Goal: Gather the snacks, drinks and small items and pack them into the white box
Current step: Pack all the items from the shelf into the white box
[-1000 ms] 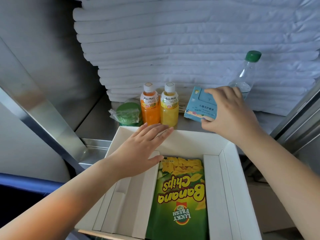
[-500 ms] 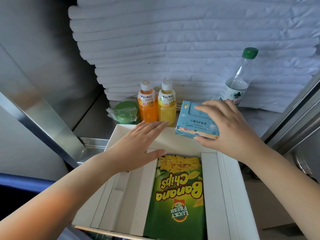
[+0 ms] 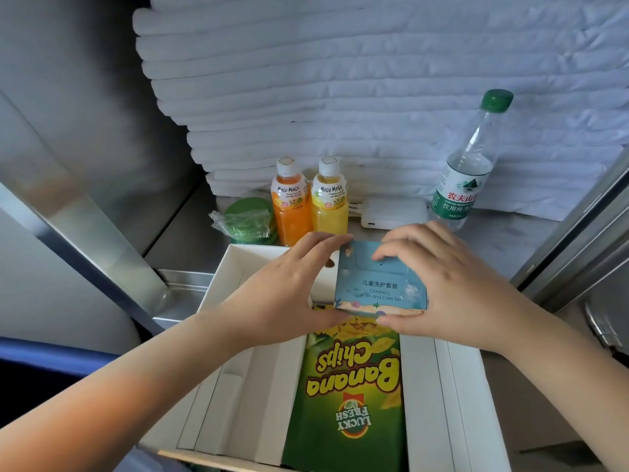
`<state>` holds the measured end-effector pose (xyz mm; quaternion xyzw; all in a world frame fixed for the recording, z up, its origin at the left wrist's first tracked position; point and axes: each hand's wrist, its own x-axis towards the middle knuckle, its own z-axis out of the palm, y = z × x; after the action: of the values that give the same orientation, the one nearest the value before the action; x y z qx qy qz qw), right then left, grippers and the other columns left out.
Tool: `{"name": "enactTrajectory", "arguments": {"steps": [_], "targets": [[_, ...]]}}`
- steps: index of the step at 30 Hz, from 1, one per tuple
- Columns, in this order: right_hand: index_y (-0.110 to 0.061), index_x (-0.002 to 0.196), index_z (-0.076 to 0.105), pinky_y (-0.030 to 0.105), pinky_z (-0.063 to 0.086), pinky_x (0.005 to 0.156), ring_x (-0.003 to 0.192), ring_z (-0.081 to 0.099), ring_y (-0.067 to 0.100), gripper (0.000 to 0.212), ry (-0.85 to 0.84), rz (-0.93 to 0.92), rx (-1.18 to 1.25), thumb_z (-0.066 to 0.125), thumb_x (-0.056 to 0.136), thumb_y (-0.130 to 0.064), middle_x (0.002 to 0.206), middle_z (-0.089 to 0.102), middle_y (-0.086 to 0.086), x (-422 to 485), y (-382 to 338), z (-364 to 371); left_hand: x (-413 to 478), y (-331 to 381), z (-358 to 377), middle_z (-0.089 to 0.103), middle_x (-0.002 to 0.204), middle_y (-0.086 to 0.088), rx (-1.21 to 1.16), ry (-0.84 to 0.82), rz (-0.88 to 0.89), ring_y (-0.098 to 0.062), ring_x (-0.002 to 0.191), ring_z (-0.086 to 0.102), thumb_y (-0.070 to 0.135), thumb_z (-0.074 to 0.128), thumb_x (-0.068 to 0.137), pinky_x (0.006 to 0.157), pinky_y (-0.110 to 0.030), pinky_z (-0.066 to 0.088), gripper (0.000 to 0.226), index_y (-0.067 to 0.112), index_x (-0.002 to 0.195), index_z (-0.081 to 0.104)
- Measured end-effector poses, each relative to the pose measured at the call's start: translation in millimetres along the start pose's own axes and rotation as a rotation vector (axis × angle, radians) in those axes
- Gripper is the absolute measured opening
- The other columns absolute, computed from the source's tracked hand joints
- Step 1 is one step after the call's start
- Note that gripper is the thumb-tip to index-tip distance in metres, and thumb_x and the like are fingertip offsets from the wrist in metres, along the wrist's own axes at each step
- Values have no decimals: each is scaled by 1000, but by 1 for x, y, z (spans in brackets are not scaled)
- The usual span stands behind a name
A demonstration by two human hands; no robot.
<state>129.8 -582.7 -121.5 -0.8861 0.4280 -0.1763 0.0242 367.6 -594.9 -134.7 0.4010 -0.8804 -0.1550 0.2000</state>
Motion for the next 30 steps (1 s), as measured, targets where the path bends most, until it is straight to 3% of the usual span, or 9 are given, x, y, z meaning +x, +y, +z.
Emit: {"name": "enactTrajectory", "arguments": {"steps": [7, 10, 13, 16, 21, 23, 25, 27, 30], "targets": [[-38, 102, 32, 24, 37, 72, 103, 31, 2, 53, -339, -34, -90, 49, 66, -74, 111, 36, -20, 1, -6, 16, -10, -1, 14, 37, 127, 21, 180, -204, -114, 5, 90, 41, 70, 62, 68, 60, -3, 31, 87, 31, 138, 26], [-29, 110, 36, 23, 31, 66, 103, 37, 8, 53, -469, -56, -169, 58, 75, -63, 112, 41, -11, 11, -8, 36, -8, -7, 26, 41, 125, 13, 282, -258, -155, -1, 91, 47, 69, 62, 70, 69, -12, 42, 85, 26, 136, 28], [-24, 115, 42, 23, 36, 74, 105, 41, 11, 46, -517, -63, -124, 58, 83, -52, 117, 46, -5, 20, -6, 46, -5, -14, 34, 47, 122, 8, 370, -321, -196, -9, 96, 55, 63, 65, 72, 73, -26, 52, 79, 22, 132, 32], [-27, 118, 45, 30, 46, 86, 112, 41, 11, 40, -539, -53, -60, 58, 86, -45, 127, 42, -7, 17, -3, 45, -8, -18, 42, 50, 121, 4, 451, -368, -206, -13, 97, 56, 62, 63, 74, 72, -29, 52, 80, 18, 133, 32], [-31, 121, 47, 32, 49, 78, 106, 47, 13, 33, -571, -32, -106, 55, 90, -36, 122, 42, -8, 8, -4, 42, -13, -22, 40, 46, 128, 0, 590, -334, -201, -16, 108, 51, 64, 57, 78, 89, -34, 48, 80, 15, 136, 30], [-33, 130, 45, 33, 50, 79, 101, 52, 14, 38, -620, -28, -86, 52, 92, -34, 124, 43, -8, 8, -6, 40, -19, -20, 38, 34, 142, -4, 619, -326, -146, -19, 123, 42, 61, 51, 84, 103, -36, 38, 87, 12, 145, 14], [-33, 137, 41, 35, 50, 83, 103, 53, 16, 42, -666, -47, -86, 47, 95, -35, 129, 42, -6, 7, -7, 40, -30, -16, 37, 5, 157, -6, 570, -402, -45, -20, 141, 15, 57, 42, 91, 116, -36, 12, 88, 16, 148, -10], [-34, 142, 33, 36, 49, 89, 110, 51, 18, 47, -725, -54, -95, 44, 97, -35, 139, 37, -1, 4, -7, 39, -42, -12, 35, -20, 153, -2, 461, -541, 28, -14, 140, -17, 56, 29, 95, 109, -32, -12, 77, 23, 140, -25], [-37, 148, 16, 37, 42, 101, 127, 42, 23, 53, -830, -46, -152, 37, 100, -34, 158, 7, 0, 2, -7, 39, -50, -12, 36, -30, 148, 0, 382, -703, 5, -10, 135, -28, 56, 19, 97, 106, -29, -16, 68, 27, 136, -28]]}}
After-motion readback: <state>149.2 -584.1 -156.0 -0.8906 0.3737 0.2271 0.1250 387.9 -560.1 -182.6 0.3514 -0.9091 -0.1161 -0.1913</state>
